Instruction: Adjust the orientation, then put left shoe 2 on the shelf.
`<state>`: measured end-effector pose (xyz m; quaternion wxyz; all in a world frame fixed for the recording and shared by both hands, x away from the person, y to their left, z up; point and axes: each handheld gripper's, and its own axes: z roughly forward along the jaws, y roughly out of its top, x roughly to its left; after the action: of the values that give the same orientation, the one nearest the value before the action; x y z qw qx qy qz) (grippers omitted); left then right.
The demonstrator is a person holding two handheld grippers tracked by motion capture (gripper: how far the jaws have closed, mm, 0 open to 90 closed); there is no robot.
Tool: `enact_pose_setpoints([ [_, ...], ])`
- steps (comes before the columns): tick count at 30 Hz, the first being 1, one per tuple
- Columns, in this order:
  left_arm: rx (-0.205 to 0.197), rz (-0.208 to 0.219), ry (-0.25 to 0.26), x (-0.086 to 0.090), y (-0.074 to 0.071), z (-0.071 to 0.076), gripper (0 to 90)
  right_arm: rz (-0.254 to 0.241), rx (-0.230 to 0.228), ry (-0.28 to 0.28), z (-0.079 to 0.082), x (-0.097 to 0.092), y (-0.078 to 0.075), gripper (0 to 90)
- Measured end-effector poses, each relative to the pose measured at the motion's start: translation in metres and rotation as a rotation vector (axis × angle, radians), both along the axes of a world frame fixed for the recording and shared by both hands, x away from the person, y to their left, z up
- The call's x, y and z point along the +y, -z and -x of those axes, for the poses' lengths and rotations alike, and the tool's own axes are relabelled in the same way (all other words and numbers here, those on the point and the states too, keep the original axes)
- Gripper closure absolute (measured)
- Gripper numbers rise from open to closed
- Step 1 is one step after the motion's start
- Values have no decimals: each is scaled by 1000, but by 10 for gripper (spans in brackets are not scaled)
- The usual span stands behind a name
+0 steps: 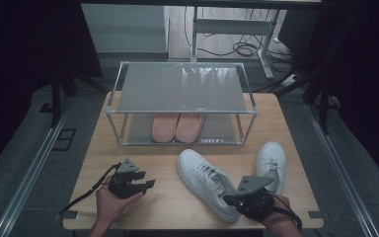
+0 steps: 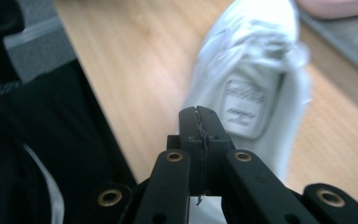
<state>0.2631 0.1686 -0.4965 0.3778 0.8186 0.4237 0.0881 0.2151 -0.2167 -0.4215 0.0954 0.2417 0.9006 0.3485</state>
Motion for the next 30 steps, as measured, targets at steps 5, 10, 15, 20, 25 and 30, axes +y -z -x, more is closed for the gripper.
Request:
enact_pose_setpoints([
  [5,0,0,-1,0,0,0,481,-36,-12,56,-16,-10,-7,900],
  [10,-2,6,-2,0,0,0,481,-46,-11,81,-25,-14,-5,900],
  [15,-1,8,-2,0,-1,1,480,-43,-13,90,-27,-15,-4,889],
  [20,1,7,-1,0,0,0,480,-39,-3,105,-32,-18,-4,860],
  [25,3,8,0,0,0,0,480,-32,7,116,-40,-18,-2,809],
  [30,-1,9,0,0,-1,0,478,-14,25,129,-47,-15,3,703],
])
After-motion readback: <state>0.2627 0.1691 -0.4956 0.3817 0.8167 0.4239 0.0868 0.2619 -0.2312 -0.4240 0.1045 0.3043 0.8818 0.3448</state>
